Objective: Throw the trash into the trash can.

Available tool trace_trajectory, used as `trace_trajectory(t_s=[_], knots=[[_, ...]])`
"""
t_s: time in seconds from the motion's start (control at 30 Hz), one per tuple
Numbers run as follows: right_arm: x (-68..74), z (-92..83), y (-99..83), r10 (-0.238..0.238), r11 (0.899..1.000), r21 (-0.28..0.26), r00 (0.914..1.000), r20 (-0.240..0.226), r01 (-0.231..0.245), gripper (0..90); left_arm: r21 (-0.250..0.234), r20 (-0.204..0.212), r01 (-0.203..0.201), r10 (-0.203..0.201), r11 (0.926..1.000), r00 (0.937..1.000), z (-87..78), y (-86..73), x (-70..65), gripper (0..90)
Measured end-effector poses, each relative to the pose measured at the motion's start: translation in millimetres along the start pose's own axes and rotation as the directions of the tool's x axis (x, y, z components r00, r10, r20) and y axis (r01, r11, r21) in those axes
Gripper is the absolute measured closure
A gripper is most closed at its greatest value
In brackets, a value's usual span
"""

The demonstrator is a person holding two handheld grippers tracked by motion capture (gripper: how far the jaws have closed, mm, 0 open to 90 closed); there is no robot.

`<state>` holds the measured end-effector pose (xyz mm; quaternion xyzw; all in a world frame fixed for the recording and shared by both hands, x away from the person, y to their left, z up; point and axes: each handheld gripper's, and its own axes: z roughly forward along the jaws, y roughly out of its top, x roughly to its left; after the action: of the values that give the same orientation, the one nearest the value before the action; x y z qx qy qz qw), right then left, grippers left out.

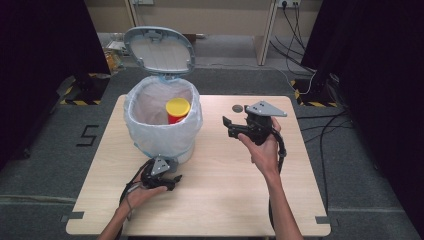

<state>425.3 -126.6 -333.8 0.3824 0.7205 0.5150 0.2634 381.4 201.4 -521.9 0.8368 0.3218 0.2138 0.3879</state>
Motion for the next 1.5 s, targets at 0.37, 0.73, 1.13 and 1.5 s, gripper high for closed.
trace_trajectory(t_s=[0.37,0.73,1.13,1.5], knots=[[-11.3,-14.1,-35.9,0.016,1.0,0.023,0.9994,0.03,-0.017,17.5,-0.004,-0.003,0.002,-0.002,1.0,1.0,0.5,-0.1,-0.9,25.1],[-10.6,-21.1,-71.8,0.043,0.998,0.041,0.9981,0.045,-0.044,17.3,-0.003,-0.004,0.002,-0.002,1.0,1.0,0.5,0.0,-0.9,25.1],[-4.7,-28.6,-102.3,0.052,0.996,0.069,0.9972,0.054,-0.056,17.4,0.005,-0.004,-0.004,0.004,1.0,1.0,0.1,0.0,-0.7,25.0],[1.6,-29.2,-130.8,0.038,0.99,0.135,0.9972,0.065,-0.046,17.6,0.002,-0.002,-0.001,0.001,1.0,1.0,0.1,-0.1,-0.3,25.0]])
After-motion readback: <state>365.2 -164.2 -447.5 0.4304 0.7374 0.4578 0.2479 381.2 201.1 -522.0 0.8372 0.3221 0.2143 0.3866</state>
